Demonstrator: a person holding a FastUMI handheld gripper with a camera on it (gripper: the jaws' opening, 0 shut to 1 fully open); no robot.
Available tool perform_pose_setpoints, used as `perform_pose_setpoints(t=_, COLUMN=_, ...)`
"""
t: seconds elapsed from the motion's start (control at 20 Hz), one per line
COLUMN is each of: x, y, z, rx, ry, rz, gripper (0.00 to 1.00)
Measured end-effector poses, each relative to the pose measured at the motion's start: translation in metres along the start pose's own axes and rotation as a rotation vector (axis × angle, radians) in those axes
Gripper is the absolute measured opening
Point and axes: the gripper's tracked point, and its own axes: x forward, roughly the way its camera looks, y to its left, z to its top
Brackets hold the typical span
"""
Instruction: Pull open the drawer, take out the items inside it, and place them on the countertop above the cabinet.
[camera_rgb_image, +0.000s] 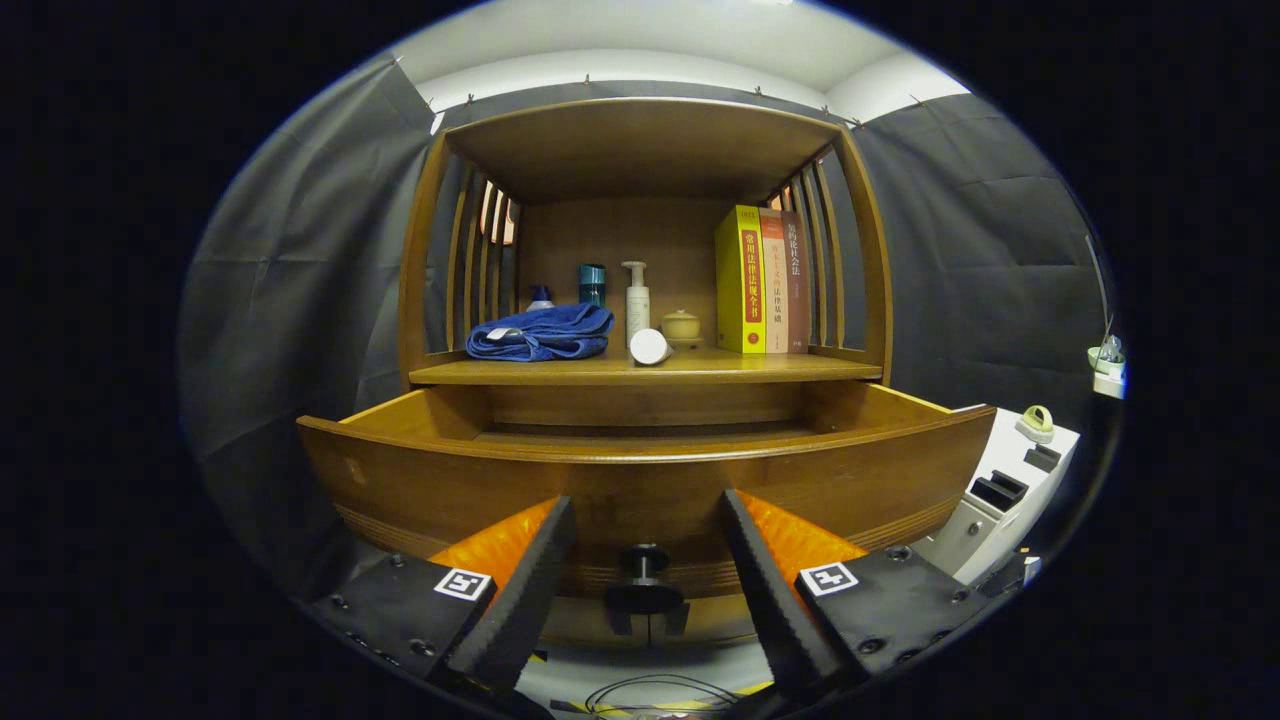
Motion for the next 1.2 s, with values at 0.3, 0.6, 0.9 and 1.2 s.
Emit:
perform_pose_setpoints(t=0.3, x=0.004, y=0.002, z=-0.002, rx=-0.022, ry=0.021, rz=-0.006, gripper=0.97)
perform_pose_setpoints(t=0.6, x=0.023, y=0.004, z=0.008, rx=-0.044, ry=0.018, rz=-0.002, gripper=0.97)
perform_pose_setpoints(t=0.9, x=0.047, y=0.005, z=0.008, rx=-0.050, ry=0.011, rz=-0.009, gripper=0.98)
perform_pose_setpoints(t=1.2, x=0.076, y=0.008, z=0.002, rx=-0.053, ry=0.027, rz=-0.014, gripper=0.98)
